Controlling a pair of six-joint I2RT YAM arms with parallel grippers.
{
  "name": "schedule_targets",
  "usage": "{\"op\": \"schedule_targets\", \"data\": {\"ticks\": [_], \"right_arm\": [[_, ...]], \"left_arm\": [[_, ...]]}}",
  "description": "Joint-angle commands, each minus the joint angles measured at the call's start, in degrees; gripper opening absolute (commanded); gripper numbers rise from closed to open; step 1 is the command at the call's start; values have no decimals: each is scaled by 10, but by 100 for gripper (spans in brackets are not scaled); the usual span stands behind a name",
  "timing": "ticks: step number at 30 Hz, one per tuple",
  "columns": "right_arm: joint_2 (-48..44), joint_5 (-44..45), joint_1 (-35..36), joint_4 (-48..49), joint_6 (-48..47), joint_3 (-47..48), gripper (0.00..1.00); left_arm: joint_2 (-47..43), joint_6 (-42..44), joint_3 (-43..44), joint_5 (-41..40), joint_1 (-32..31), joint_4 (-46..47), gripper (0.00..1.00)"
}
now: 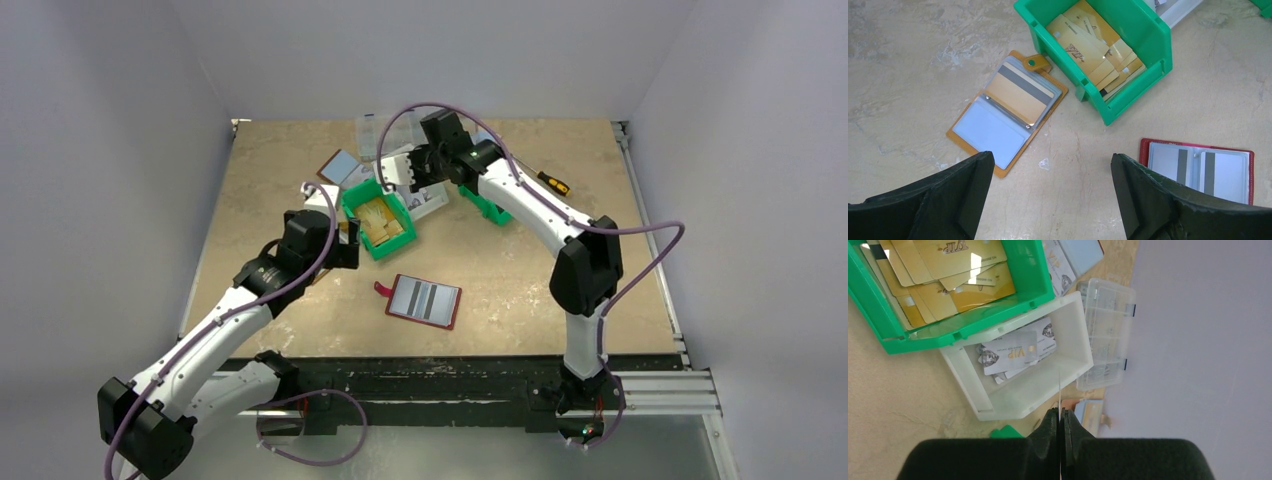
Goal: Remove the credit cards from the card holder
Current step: Place the credit card in the storage box.
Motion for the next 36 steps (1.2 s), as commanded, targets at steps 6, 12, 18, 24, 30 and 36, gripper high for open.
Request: {"op": "schedule_targets", "data": {"ticks": [6,12,18,24,30,36], "right_arm": [[26,-20,7,28,-21,45,0],[50,-28,8,37,-26,56,0],[76,-15,8,59,-44,60,0],[103,-6,8,83,-53,71,0],[127,-3,7,105,-59,77,0],[153,5,7,125,-59,89,0]], "left_arm": [[-13,13,-1,-24,16,9,93],[-17,13,-1,-34,20,9,93],[-14,12,-1,-38,24,9,93],[-13,11,-2,-38,29,10,93],[-10,13,-2,-35,35,12,93],[-8,13,-3,-31,39,14,93]]}}
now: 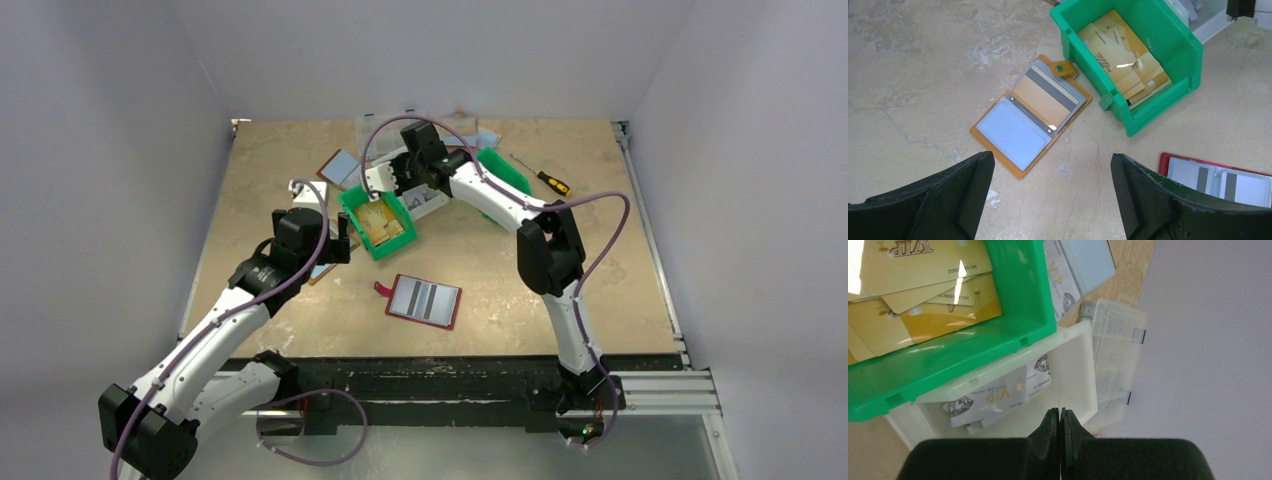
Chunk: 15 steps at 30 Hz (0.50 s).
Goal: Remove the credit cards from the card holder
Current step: Place the credit card in the storage box.
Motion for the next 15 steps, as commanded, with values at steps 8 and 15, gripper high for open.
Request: {"op": "schedule_targets", "data": {"ticks": [8,15], "right_arm": [[37,15,1,63,-13,39,1],[65,21,-3,99,-16,39,2]], "left_arm": [[1,14,-2,2,11,16,93],[1,14,-3,4,12,17,93]]}}
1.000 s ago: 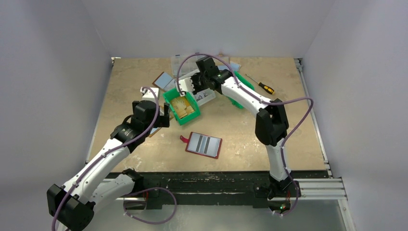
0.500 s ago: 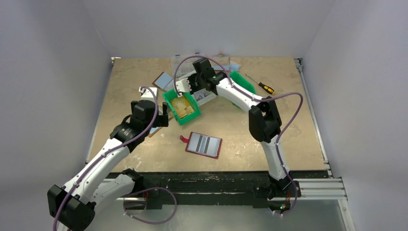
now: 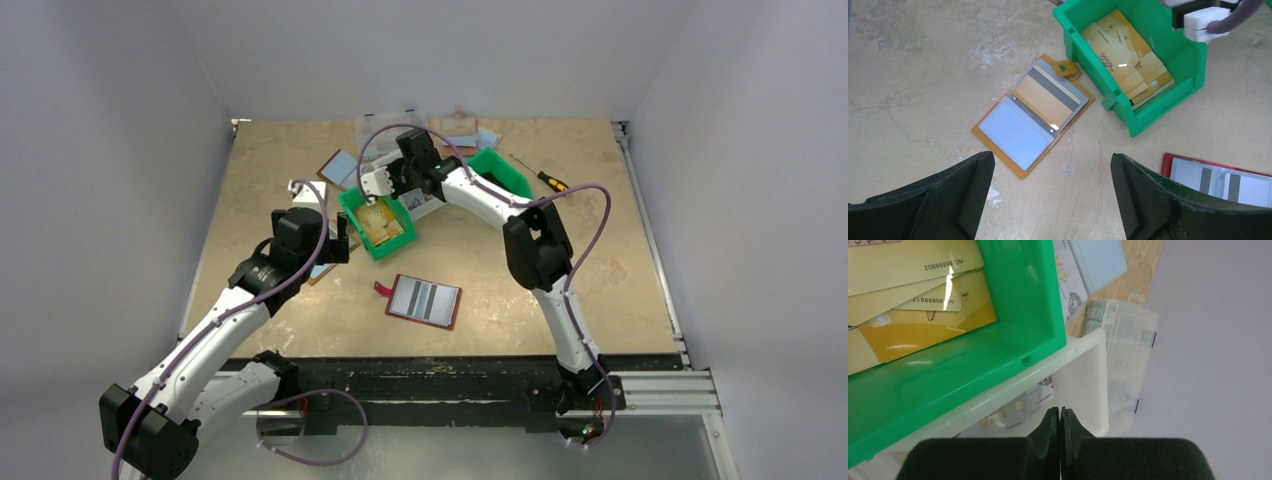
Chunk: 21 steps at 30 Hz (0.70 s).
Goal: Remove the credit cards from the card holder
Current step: Place the credit card in the storage box.
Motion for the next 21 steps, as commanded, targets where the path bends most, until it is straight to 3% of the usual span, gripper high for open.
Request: {"op": "schedule_targets", "data": {"ticks": [1,5,7,11,13,21], "right_arm": [[12,7,-3,47,-9,25,3],[28,7,-4,60,-8,23,7],[33,10,-5,65,-10,14,13],[25,8,-7,59,-20,-12,52],[10,0,-9,58,-22,-31,61],[-78,-27,-16,11,-5,-58,70]], "left_arm": [[0,12,-2,2,7,17,93],[1,12,-1,4,9,17,93],[1,12,-2,5,9,17,93],[1,12,-2,5,10,18,93],[0,11,-2,6,11,16,93],[-7,9,0,5,11,13,93]]}}
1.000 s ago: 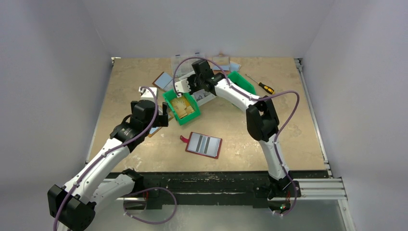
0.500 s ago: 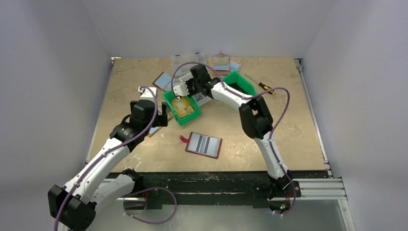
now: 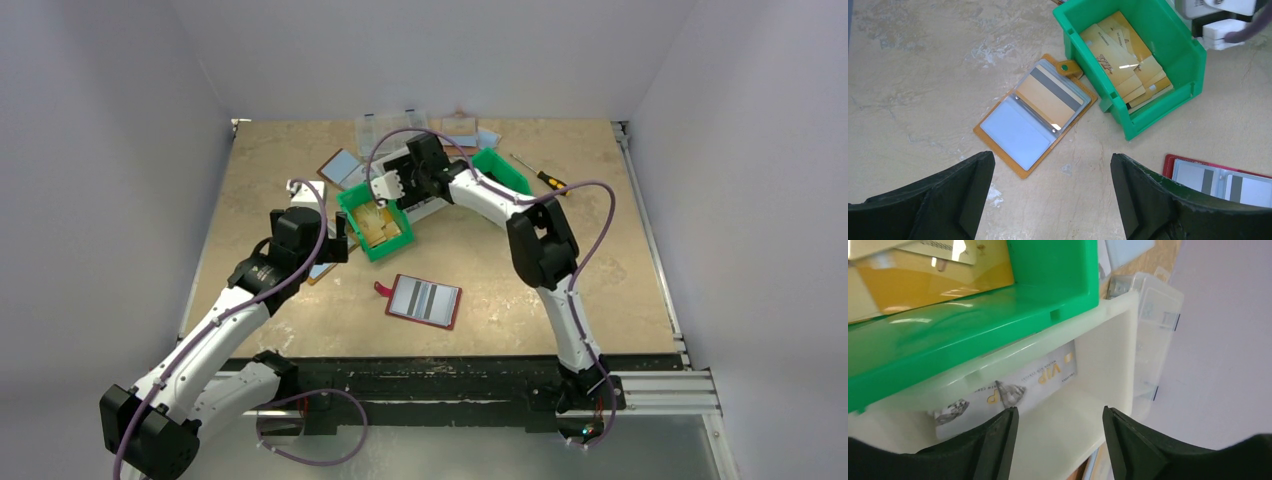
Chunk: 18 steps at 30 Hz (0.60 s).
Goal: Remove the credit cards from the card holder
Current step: Place the credit card in the storage box.
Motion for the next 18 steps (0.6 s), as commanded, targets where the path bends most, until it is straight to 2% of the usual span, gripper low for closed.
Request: {"op": "schedule_targets", "data": {"ticks": [1,9,15,18], "right_arm": [[-93,-38,3,-30,11,-14,70],[-191,-61,5,-120,55,-43,71],[-299,-167,4,-255,168,-76,71],[-376,-243,-1,-271,246,-150,71]], "left_arm": [[-8,8,0,2,4,13,93],[-16,6,1,2,4,11,93],[-21,11,0,45,4,17,94],[-23,19,-3,110,4,32,94]]}}
